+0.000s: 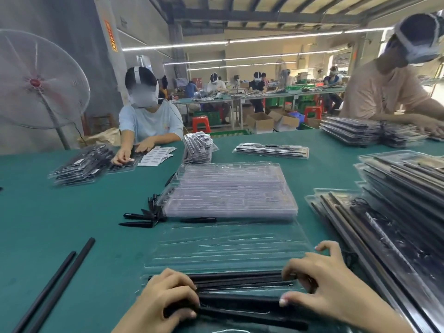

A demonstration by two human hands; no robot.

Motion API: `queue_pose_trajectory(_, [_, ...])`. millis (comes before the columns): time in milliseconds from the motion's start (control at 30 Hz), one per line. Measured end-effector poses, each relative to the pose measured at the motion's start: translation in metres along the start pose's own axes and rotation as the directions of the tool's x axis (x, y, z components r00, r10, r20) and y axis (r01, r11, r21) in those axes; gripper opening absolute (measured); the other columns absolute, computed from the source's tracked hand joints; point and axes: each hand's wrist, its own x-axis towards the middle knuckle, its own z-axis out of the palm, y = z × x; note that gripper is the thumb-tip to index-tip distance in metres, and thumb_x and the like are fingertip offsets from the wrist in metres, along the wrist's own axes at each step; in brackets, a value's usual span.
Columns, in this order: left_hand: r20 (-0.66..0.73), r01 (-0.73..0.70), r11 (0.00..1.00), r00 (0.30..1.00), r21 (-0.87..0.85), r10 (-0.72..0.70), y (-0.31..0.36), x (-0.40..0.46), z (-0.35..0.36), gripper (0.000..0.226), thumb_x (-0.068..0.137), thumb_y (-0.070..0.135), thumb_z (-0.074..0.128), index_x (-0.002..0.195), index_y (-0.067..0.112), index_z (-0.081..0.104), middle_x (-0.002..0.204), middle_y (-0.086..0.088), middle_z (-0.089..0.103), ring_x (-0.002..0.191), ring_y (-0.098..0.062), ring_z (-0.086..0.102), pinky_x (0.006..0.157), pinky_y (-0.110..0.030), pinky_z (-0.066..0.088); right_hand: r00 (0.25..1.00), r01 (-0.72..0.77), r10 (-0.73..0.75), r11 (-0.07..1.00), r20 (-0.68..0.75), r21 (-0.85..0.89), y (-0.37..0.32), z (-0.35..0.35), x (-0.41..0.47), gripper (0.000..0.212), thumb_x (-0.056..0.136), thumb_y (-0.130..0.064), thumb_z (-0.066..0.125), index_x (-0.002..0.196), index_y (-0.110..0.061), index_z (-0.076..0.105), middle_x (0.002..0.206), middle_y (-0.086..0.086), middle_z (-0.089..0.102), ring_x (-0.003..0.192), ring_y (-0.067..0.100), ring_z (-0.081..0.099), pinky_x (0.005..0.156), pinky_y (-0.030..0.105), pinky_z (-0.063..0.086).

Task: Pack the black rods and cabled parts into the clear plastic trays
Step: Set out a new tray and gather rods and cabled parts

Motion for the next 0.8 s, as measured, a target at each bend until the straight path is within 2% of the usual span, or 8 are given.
queue_pose_trajectory(100, [-0.052, 0.076, 0.997, 0.996, 0.005, -0.075, 0.003, -0.003, 0.001, 0.011, 0.077, 0.048, 0.062, 0.079, 0.037, 0.065, 0.094, 0.022, 0.057, 0.094, 0.008, 0.046, 0.08, -0.02, 0.041, 0.997, 0.07, -0.071, 0.997, 0.035, 0.026, -0.002, 0.003, -0.001, 0.065, 0.061, -0.095, 0.041, 0.082, -0.037, 0.062, 0.06, -0.014, 0.048, 0.067, -0.006, 0.047, 0.101, 0.02, 0.01])
queue_pose_trajectory(200, [-0.103, 0.128, 0.991, 0.986, -0.026, -0.13, 0.002, -0.01, 0.002, 0.014, 0.076, 0.049, 0.063, 0.076, 0.035, 0.065, 0.093, 0.023, 0.058, 0.095, 0.007, 0.049, 0.082, -0.022, 0.04, 0.986, 0.165, -0.164, 0.986, 0.027, -0.029, -0.002, 0.004, 0.0, 0.056, 0.069, -0.087, 0.046, 0.075, -0.034, 0.062, 0.059, -0.013, 0.047, 0.064, -0.005, 0.044, 0.096, 0.019, 0.017])
queue_pose_trajectory(300, [-0.119, 0.196, 0.977, 0.971, -0.089, -0.206, 0.0, -0.016, 0.0, 0.02, 0.077, 0.056, 0.06, 0.077, 0.036, 0.065, 0.095, 0.026, 0.063, 0.101, 0.007, 0.052, 0.086, -0.021, 0.037, 0.944, 0.265, -0.288, 0.952, -0.159, -0.152, -0.001, 0.003, 0.005, 0.042, 0.086, -0.065, 0.047, 0.066, -0.031, 0.062, 0.059, -0.017, 0.049, 0.059, -0.002, 0.044, 0.079, 0.022, 0.03])
queue_pose_trajectory(433, [-0.097, 0.26, 0.948, 0.955, -0.186, -0.281, 0.001, -0.015, 0.003, 0.032, 0.079, 0.066, 0.052, 0.084, 0.035, 0.058, 0.105, 0.024, 0.06, 0.103, 0.002, 0.054, 0.09, -0.02, 0.039, 0.878, 0.185, -0.182, 0.982, -0.442, -0.036, -0.007, 0.0, 0.006, 0.031, 0.088, -0.05, 0.053, 0.069, -0.028, 0.064, 0.063, -0.018, 0.05, 0.059, 0.0, 0.043, 0.071, 0.027, 0.033])
queue_pose_trajectory(533, [-0.104, 0.357, 0.888, 0.911, -0.289, -0.4, 0.001, -0.013, 0.002, 0.02, 0.075, 0.04, 0.07, 0.088, 0.037, 0.054, 0.11, 0.021, 0.048, 0.105, -0.003, 0.053, 0.091, -0.011, 0.037, 0.875, 0.098, -0.123, 0.992, -0.469, -0.076, -0.009, 0.006, 0.005, 0.033, 0.086, -0.052, 0.051, 0.067, -0.028, 0.065, 0.062, -0.019, 0.053, 0.058, -0.002, 0.04, 0.068, 0.028, 0.033])
queue_pose_trajectory(633, [-0.091, 0.406, 0.859, 0.887, -0.31, -0.452, 0.0, -0.016, 0.0, 0.048, 0.076, 0.017, 0.078, 0.1, 0.046, 0.049, 0.111, 0.02, 0.048, 0.106, -0.002, 0.052, 0.093, -0.013, 0.039, 0.887, 0.021, -0.071, 0.993, -0.456, -0.114, -0.009, 0.008, 0.006, 0.037, 0.085, -0.053, 0.047, 0.065, -0.028, 0.066, 0.061, -0.018, 0.052, 0.056, -0.002, 0.039, 0.063, 0.025, 0.03])
queue_pose_trajectory(733, [-0.034, 0.393, 0.895, 0.912, -0.21, -0.408, 0.001, -0.017, -0.001, 0.039, 0.083, 0.033, 0.068, 0.111, 0.057, 0.056, 0.106, 0.026, 0.058, 0.11, 0.005, 0.048, 0.099, -0.02, 0.036, 0.899, -0.004, -0.056, 0.991, -0.434, -0.135, -0.009, 0.009, 0.005, 0.038, 0.084, -0.052, 0.047, 0.063, -0.027, 0.066, 0.061, -0.014, 0.05, 0.054, 0.008, 0.048, 0.062, 0.026, 0.031])
queue_pose_trajectory(800, [-0.001, 0.395, 0.911, 0.917, -0.116, -0.398, -0.001, -0.018, -0.002, 0.032, 0.088, 0.036, 0.063, 0.115, 0.052, 0.054, 0.106, 0.027, 0.054, 0.11, 0.006, 0.042, 0.101, -0.024, 0.033, 0.908, -0.009, -0.05, 0.99, -0.416, -0.14, -0.01, 0.01, 0.005, 0.036, 0.083, -0.052, 0.047, 0.063, -0.028, 0.066, 0.061, -0.014, 0.049, 0.054, 0.009, 0.049, 0.062, 0.026, 0.031])
